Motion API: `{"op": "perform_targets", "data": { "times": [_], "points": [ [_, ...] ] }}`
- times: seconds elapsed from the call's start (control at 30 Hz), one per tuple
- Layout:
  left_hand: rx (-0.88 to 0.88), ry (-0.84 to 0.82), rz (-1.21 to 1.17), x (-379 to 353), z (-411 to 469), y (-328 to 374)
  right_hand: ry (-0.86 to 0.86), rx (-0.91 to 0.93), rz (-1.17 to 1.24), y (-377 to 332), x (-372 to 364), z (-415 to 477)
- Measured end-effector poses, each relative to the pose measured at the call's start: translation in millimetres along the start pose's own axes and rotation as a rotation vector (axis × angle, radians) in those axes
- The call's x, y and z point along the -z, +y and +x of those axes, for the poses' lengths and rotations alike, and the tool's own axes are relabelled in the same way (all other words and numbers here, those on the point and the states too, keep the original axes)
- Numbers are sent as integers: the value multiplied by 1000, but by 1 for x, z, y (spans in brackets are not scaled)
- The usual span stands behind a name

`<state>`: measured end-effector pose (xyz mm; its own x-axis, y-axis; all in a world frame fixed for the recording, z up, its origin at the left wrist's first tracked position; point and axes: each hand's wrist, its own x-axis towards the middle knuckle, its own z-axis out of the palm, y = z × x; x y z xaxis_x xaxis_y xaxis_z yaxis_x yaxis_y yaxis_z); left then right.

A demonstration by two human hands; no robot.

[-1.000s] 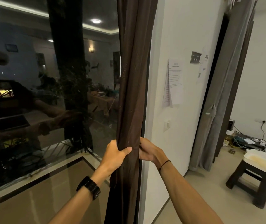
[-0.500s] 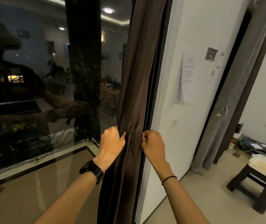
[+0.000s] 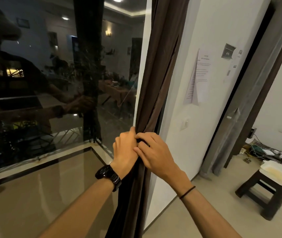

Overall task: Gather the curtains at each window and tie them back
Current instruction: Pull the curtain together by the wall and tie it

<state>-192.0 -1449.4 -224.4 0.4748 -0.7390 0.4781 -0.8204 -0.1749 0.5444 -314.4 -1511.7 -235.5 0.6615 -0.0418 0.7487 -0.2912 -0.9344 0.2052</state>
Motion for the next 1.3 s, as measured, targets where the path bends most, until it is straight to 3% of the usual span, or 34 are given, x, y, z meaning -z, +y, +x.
{"op": "perform_targets", "data": {
  "times": [0.1,0.23,0.4,0.6,0.73,0.87,0.93,1.03,1.17,1.3],
  "points": [
    [67,46,-137,0,-7,-3,-133,-134,142,11,3,-2],
    [48,17,-304,0,-21,2,-125,-417,313,24,0,-1],
    [-75,11,-424,4,-27,4,-152,-501,314,27,0,3],
    [-83,-174,-653,8,-30,2,-95,-608,295,29,-5,4],
    [-141,-211,-649,10,-31,2,-70,-621,318,24,-8,7],
    [-276,-442,-458,16,-26,1,-69,-613,381,22,-7,12],
    [-222,-497,-370,15,-21,-1,-93,-644,405,26,-7,14],
    [7,-473,-412,10,-13,-7,-126,-680,439,26,1,15],
    [314,-298,-657,0,-4,-11,-63,-686,456,16,5,0],
    [442,-153,-773,-8,-7,0,71,-773,426,-3,-2,-19]
  ]
}}
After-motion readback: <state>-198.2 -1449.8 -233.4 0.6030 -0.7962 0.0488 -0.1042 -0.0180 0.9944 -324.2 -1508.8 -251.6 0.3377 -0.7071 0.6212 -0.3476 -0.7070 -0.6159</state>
